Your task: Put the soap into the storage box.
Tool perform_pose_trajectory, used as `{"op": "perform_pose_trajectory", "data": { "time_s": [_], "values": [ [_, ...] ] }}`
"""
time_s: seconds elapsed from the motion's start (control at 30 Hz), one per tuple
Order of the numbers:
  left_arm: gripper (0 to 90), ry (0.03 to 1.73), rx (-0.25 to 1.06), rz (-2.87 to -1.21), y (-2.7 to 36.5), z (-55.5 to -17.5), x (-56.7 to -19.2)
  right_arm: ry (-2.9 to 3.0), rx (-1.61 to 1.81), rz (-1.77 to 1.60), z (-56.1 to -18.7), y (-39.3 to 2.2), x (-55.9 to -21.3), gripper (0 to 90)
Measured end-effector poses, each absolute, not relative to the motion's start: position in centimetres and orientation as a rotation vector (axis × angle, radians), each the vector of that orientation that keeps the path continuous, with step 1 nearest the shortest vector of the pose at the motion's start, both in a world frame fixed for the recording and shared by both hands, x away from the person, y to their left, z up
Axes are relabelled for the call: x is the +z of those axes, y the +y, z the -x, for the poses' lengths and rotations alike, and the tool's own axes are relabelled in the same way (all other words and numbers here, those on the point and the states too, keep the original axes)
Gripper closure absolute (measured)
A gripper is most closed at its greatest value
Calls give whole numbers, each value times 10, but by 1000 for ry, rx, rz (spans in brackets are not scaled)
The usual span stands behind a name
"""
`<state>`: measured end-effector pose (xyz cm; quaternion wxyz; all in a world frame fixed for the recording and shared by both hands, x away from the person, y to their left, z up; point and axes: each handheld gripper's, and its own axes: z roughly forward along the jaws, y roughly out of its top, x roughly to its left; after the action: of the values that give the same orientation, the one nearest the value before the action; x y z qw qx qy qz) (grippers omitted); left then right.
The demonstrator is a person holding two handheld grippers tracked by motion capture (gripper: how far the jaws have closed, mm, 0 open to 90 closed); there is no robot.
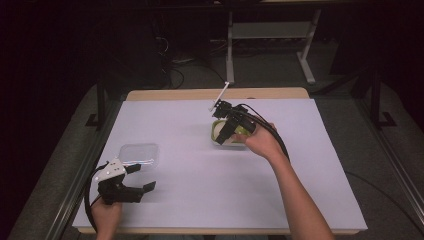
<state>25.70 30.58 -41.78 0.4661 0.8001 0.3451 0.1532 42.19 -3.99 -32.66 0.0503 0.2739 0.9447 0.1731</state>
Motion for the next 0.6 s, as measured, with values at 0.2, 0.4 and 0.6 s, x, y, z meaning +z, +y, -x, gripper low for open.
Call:
{"op": "perform_pose_trajectory", "data": {
  "time_s": [0.2, 0.4, 0.6],
  "values": [
    [128, 851, 373, -1957, 305, -257, -418, 2864, 512, -870, -430, -42, -322, 232],
    [129, 852, 371, -1955, 305, -257, -418, 2855, 508, -884, -437, -43, -320, 232],
    [128, 850, 372, -1960, 305, -257, -418, 2850, 504, -904, -444, -45, -325, 232]
  ]
}}
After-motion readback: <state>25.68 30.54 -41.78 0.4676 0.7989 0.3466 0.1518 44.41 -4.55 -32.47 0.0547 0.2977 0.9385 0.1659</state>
